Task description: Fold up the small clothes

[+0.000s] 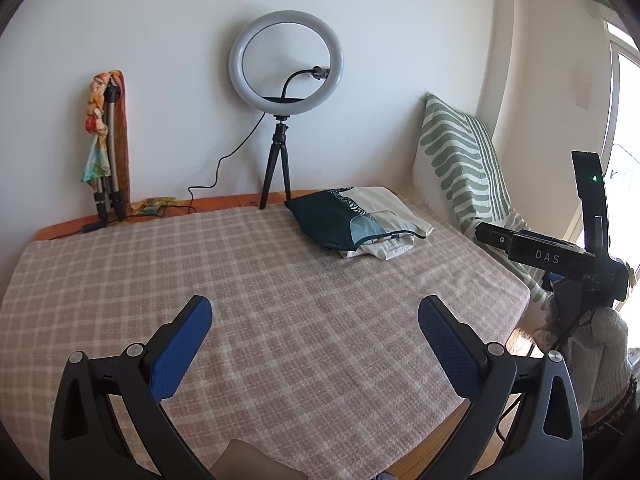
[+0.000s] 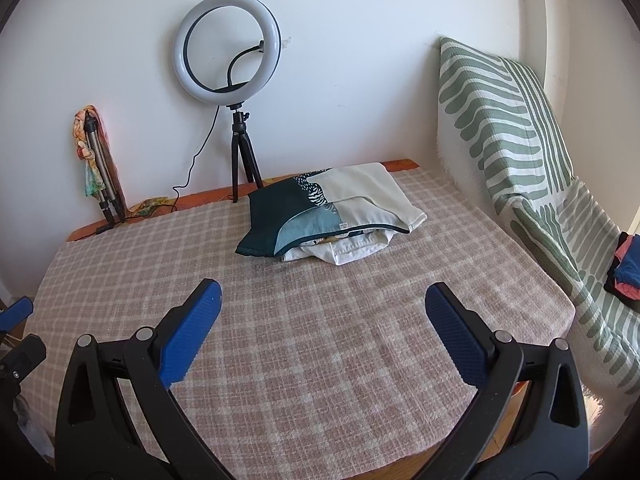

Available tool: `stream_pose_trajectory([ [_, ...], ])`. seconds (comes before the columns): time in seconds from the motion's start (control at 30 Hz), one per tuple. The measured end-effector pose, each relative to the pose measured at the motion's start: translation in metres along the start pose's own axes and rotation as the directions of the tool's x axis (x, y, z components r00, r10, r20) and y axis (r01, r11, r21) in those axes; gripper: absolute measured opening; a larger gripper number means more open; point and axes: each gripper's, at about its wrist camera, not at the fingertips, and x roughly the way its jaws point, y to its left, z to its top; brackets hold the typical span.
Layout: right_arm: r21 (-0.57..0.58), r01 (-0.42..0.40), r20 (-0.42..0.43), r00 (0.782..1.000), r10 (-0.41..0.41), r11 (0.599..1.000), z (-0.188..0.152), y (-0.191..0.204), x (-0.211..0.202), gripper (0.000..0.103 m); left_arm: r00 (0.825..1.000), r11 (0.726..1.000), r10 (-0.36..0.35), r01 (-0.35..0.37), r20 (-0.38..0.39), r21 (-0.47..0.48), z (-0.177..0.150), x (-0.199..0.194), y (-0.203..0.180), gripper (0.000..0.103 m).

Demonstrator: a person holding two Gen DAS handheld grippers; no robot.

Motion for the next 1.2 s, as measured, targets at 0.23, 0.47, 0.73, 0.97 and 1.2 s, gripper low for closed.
stream_pose_trajectory([
  [0.23, -0.003, -0.001, 0.006, 1.000, 0.001, 1.000, 0.0002, 0.0009, -0.0025, 0.103, 1.000, 1.000, -0.008, 0.008, 0.004, 0.002, 0.0006, -0.0019, -0.0016, 0.103],
  [0.47, -0.001, -0.008, 0.006, 1.000, 0.008, 1.000, 0.0002, 0.0023, -0.0046, 0.103, 1.000, 1.000, 0.000, 0.000, 0.014, 0.002, 0.0019, -0.0039, 0.0000, 0.103],
  [0.73, -0.010, -0.012, 0.010, 1.000, 0.012, 1.000, 0.0032, 0.0074, -0.0061, 0.103, 1.000, 1.000, 0.004, -0.004, 0.026, 0.006, 0.0036, -0.0078, -0.0003, 0.103],
  [0.97, -0.011, -0.020, 0.008, 1.000, 0.020, 1.000, 0.0041, 0.0095, -0.0064, 0.103, 1.000, 1.000, 0.006, -0.006, 0.029, 0.006, 0.0029, -0.0085, 0.0006, 0.103],
  [1.2, -0.014, -0.025, 0.008, 1.000, 0.025, 1.000, 0.0041, 0.0098, -0.0058, 0.103, 0.999, 1.000, 0.007, -0.007, 0.033, 0.004, 0.0034, -0.0102, 0.0015, 0.103],
])
